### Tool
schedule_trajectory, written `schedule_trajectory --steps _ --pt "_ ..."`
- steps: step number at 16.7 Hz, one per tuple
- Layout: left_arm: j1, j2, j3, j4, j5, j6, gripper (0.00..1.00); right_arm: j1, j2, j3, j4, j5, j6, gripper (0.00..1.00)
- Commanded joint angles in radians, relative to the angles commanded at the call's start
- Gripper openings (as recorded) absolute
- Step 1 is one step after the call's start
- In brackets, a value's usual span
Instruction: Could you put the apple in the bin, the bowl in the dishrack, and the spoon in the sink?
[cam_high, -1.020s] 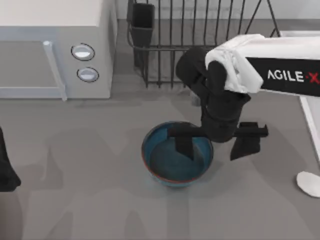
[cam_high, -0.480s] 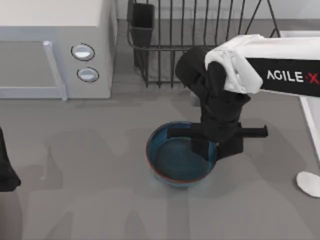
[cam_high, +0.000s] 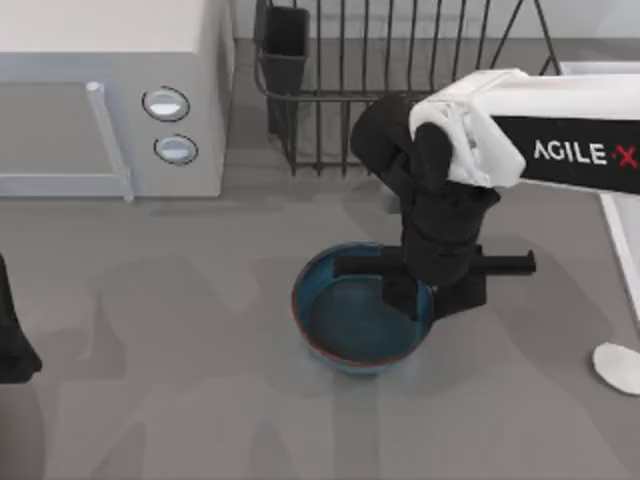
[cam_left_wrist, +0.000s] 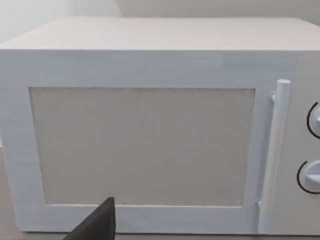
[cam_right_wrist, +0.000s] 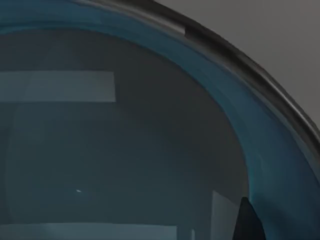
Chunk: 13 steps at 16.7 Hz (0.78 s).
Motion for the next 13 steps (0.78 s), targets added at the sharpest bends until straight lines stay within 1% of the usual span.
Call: schedule_trajectory --steps 2,4,9,13 --pt "0.000 0.000 0.000 0.000 0.000 0.000 1.00 0.001 -0.003 0.016 -0.017 0.000 0.000 0.00" --pt "0.000 0.000 0.000 0.000 0.000 0.000 1.00 0.001 -0.014 0.069 -0.075 0.000 0.001 0.00" --pt "0.000 0.000 0.000 0.000 0.000 0.000 1.00 -0.001 -0.060 0.238 -0.316 0.000 -0.001 0.00" --pt "0.000 0.000 0.000 0.000 0.000 0.000 1.00 -0.003 -0.080 0.283 -0.363 -0.001 -0.004 0.00"
